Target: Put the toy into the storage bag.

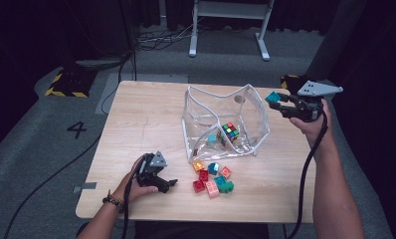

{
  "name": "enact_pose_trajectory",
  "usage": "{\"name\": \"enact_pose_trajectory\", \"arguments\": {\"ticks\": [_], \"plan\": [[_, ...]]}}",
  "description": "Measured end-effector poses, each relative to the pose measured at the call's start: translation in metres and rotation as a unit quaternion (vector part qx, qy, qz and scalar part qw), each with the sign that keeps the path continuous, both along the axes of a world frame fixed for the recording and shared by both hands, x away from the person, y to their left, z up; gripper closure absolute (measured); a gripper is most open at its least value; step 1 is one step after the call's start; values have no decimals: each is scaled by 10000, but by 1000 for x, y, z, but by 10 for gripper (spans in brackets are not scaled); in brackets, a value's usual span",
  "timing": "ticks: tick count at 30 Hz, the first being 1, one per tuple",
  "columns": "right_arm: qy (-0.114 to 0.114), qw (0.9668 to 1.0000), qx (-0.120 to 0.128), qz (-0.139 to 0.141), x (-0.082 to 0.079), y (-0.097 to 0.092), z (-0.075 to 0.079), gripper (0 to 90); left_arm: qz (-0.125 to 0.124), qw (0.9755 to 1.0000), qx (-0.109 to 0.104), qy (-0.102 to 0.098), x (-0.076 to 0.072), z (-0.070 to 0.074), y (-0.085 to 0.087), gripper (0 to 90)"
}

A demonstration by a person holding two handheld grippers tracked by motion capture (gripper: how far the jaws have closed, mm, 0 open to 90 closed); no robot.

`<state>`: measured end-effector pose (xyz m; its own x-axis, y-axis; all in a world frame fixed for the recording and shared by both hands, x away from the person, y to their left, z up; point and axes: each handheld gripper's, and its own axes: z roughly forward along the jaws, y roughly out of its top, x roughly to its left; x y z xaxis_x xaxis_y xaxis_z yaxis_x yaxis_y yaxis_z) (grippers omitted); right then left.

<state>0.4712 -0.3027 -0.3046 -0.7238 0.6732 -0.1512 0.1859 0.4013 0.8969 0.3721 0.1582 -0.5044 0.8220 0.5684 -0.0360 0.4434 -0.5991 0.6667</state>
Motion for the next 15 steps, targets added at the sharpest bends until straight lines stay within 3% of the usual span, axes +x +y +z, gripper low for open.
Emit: {"name": "enact_pose_trajectory", "arguments": {"ticks": [3,15], "plan": [[58,10000,18,48,3,5,1,595,0,10000,-3,1,0,0,0,75],[221,9986,-291,381,25,45,1,594,-8,10000,-1,2,0,0,0,75]]}}
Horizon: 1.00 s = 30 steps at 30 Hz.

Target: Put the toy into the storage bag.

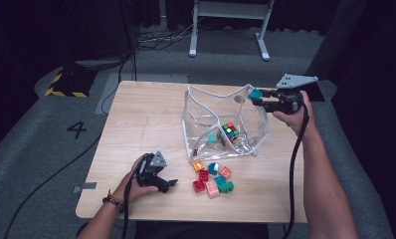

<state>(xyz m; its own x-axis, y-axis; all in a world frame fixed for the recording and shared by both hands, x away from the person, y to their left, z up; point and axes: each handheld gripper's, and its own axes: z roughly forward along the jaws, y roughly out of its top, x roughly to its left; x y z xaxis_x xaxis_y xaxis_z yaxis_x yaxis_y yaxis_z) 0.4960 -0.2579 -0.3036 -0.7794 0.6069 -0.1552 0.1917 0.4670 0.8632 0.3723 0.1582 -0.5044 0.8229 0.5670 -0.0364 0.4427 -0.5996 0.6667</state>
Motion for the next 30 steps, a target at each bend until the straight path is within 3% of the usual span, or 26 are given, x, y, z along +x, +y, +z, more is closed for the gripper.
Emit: {"name": "enact_pose_trajectory", "arguments": {"ticks": [9,13,18,20,24,25,27,28,29,30], "plan": [[198,9994,-243,153,10,22,-8,594,1,10000,1,-2,0,0,0,75],[247,9982,-475,269,14,34,-12,594,-13,10000,25,-9,0,0,0,75],[339,9942,-950,375,20,47,-19,594,-11,10000,20,-6,0,0,0,75],[360,9938,-978,390,20,48,-20,593,4,10000,-1,-2,0,0,0,75],[428,9902,-1251,456,20,51,-24,593,3,10000,-1,-1,0,0,0,75],[459,9876,-1418,496,20,52,-27,593,2,10000,0,-1,0,0,0,75],[488,9868,-1454,521,20,52,-28,593,3,10000,0,-1,0,0,0,75],[486,9850,-1556,563,20,52,-29,593,2,10000,-1,-1,0,0,0,75],[589,9801,-1786,630,21,52,-31,593,2,10000,-1,-1,0,0,0,75],[589,9781,-1876,678,23,52,-31,593,2,10000,0,-2,0,0,0,75]]}}
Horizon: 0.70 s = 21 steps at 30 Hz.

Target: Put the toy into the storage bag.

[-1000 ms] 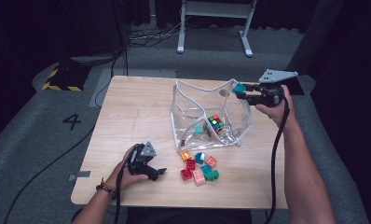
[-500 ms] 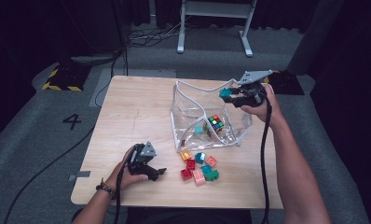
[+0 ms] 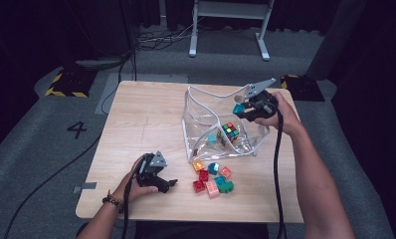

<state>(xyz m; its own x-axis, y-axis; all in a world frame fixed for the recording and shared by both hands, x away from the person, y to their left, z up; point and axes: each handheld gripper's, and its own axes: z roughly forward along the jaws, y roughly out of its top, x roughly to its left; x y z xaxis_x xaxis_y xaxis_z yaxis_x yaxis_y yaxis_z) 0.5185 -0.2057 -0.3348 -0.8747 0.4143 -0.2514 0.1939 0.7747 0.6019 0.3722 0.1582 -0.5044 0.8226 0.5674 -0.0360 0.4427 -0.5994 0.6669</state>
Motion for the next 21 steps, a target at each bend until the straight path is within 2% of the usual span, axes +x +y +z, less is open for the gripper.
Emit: {"name": "enact_pose_trajectory", "arguments": {"ticks": [3,4,5,7,9,11,12,14,18,21], "plan": [[176,9989,-425,20,2,1,-5,593,0,10000,1,-1,0,0,0,75],[176,9989,-425,20,2,1,-5,593,0,10000,1,-1,0,0,0,75],[247,9981,-565,47,2,1,-7,593,0,10000,1,-1,0,0,0,75],[407,9949,-917,128,1,-1,-9,593,1,10000,-2,1,0,0,0,75],[439,9940,-993,131,1,-2,-9,593,0,10000,0,0,0,0,0,75],[505,9902,-1303,77,2,-5,-11,593,5,10000,0,-1,0,0,0,75],[505,9902,-1303,77,2,-5,-11,593,5,10000,0,-1,0,0,0,75],[536,9871,-1509,52,1,-8,-12,593,5,10000,1,-2,0,0,0,75],[557,9868,-1520,29,-1,-12,-9,593,3,10000,1,-2,0,0,0,75],[525,9879,-1459,28,-2,-13,-9,592,4,10000,1,-3,0,0,0,75]]}}
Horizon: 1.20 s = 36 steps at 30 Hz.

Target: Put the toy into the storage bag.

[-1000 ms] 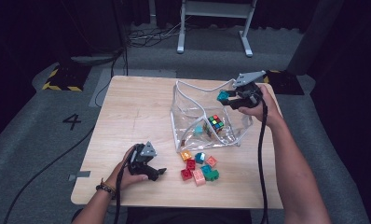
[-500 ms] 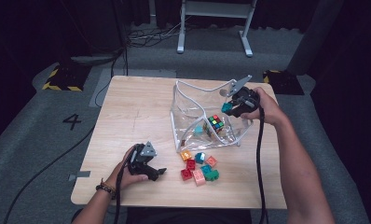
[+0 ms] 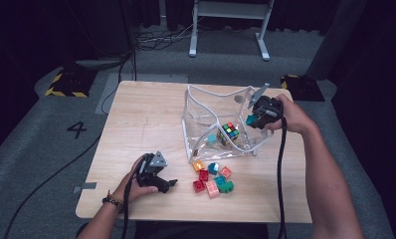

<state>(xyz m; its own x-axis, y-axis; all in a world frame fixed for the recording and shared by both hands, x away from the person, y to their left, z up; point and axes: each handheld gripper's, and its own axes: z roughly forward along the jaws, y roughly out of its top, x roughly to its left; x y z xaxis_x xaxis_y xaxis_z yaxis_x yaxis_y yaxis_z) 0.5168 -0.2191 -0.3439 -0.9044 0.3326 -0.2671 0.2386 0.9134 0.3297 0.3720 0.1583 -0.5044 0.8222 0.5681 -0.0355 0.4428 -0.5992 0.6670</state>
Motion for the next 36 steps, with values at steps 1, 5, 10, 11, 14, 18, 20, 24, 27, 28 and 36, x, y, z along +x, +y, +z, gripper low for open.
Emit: {"name": "enact_pose_trajectory", "arguments": {"ticks": [1,5,10,11,14,18,20,24,27,28,36], "plan": [[35,9999,-12,-97,-2,0,0,592,0,10000,-1,0,0,0,0,75],[-95,9997,242,41,-4,-2,1,555,1,10000,-1,-2,0,0,0,75],[-225,9963,830,35,-10,-11,3,502,0,10000,0,-3,0,0,0,75],[-351,9937,1065,37,-15,-16,6,484,-7,10000,-4,4,0,0,0,75],[-465,9913,1231,41,-20,-20,8,476,0,10000,-2,1,0,0,0,75],[-651,9809,1828,-137,-33,-32,13,467,1,10000,-3,1,0,0,0,75],[-897,9750,2015,-260,-40,-39,15,438,1,10000,-1,0,0,0,0,75],[-1110,9666,2278,-384,-48,-46,16,412,0,10000,-1,-1,0,0,0,75],[-1235,9588,2491,-590,-55,-54,18,382,1,10000,0,-2,0,0,0,75],[-1254,9571,2532,-643,-57,-57,17,358,-1,10000,-7,17,0,0,0,75],[-1479,9410,2879,-993,-75,-79,14,273,0,10000,14,-14,0,0,0,75]]}}
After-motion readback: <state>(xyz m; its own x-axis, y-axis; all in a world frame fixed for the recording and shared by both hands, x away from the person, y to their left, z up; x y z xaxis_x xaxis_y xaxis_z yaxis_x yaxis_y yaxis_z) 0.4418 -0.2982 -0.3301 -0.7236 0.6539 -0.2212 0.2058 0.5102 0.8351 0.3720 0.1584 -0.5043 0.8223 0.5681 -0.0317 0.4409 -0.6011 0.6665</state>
